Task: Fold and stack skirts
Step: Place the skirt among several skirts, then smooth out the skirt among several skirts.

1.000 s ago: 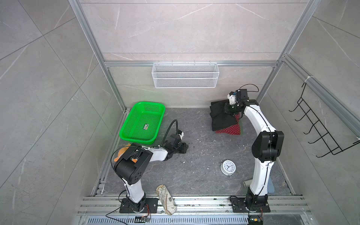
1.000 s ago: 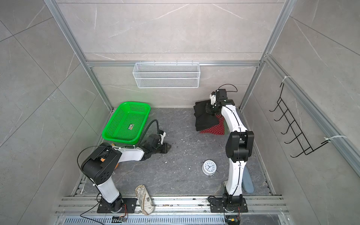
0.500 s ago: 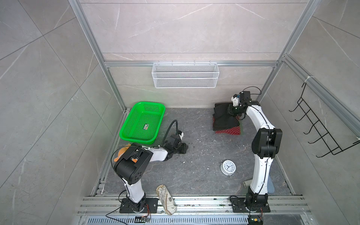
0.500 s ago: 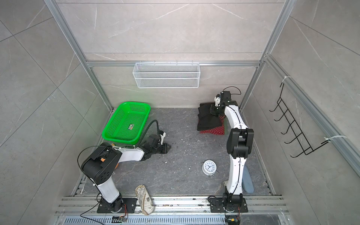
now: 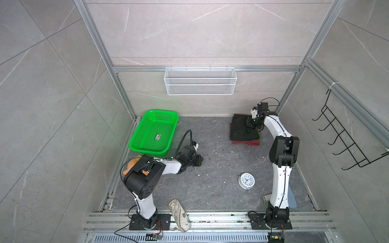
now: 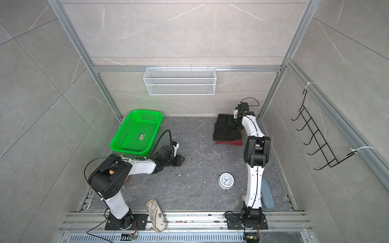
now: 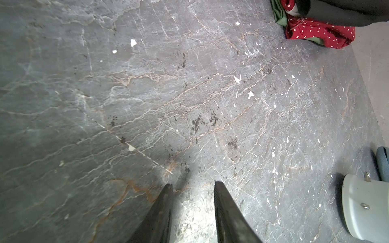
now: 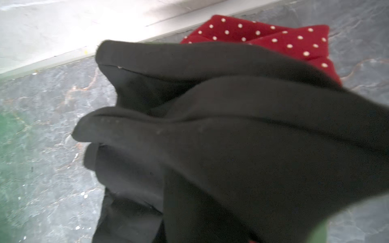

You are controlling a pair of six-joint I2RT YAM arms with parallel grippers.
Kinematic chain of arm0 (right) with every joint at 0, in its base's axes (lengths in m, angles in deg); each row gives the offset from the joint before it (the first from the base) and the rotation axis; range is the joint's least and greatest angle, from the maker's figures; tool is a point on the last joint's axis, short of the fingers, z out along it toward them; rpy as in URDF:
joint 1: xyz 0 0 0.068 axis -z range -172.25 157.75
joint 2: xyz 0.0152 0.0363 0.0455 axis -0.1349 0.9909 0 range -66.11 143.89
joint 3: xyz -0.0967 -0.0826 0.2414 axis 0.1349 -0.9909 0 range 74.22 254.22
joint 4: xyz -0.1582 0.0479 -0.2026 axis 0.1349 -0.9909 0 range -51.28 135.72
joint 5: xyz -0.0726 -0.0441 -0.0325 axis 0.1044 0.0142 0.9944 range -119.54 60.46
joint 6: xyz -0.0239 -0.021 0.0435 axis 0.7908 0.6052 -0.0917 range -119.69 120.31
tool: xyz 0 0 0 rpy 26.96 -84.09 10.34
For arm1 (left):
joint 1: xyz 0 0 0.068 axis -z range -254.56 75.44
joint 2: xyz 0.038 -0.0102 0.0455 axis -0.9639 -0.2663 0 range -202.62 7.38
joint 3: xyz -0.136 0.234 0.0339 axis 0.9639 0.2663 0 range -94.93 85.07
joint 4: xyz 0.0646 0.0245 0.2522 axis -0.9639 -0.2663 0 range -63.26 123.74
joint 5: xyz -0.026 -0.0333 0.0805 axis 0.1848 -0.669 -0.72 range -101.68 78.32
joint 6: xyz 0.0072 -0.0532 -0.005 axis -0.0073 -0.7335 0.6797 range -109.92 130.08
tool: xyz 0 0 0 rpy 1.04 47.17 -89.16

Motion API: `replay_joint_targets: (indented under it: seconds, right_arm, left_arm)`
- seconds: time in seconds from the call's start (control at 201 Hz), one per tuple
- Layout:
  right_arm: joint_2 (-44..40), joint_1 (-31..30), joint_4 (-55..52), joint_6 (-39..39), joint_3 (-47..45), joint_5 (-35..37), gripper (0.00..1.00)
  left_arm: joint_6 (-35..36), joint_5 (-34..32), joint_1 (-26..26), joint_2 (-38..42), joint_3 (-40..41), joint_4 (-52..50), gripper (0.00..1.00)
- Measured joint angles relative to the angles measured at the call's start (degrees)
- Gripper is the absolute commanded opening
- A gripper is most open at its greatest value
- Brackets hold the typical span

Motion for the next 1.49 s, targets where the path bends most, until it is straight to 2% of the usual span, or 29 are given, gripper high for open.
replay_joint_targets:
  seconds: [0.08,0.189,0.354,0.483,0.543,0.588,0.872,1.007,1.221,1.495]
  right_arm:
    - [0.39,0.42,0.22,-0.20,-0.02,0.63,0.16]
    - [0.37,0.96,1.70,-0.81,-0.85,1.68,0.32]
    - [-0.57,1.88,5.70,-1.68,-5.88,3.48,0.65]
    - [-3.74,2.19,9.20,-1.92,-11.78,4.55,0.82]
    - [-5.70,2.19,10.54,-1.81,-13.86,5.01,0.86]
    - [-7.43,2.16,11.85,-2.21,-15.54,5.51,0.99]
    - [-18.53,2.19,18.73,-2.67,-23.78,6.73,1.00]
    - [-21.57,2.19,20.48,-3.65,-25.22,3.13,1.00]
    - [-20.94,2.16,21.73,-6.71,-25.38,-5.62,1.00]
    - [-13.40,2.82,24.72,-11.54,-27.61,-9.57,1.00]
  left_arm:
    - [0.00,0.09,0.04,-1.07,-0.61,0.04,0.36]
    - [0.00,0.09,0.24,-1.68,-1.53,-0.07,0.36]
    - [0.00,0.11,0.37,-2.14,-1.99,0.02,0.36]
    - [0.00,0.13,0.42,-2.23,-2.08,0.02,0.36]
    - [0.00,0.13,0.42,-2.23,-2.10,0.04,0.36]
    - [0.00,0.15,0.46,-2.23,-2.10,0.07,0.36]
    - [0.00,0.52,0.61,-2.23,-2.08,0.66,0.36]
    - [0.09,0.81,0.61,-2.23,-2.08,1.75,0.36]
    - [0.76,2.08,0.63,-2.23,-2.05,3.08,0.38]
    - [2.25,2.10,1.01,0.22,-0.72,4.00,0.43]
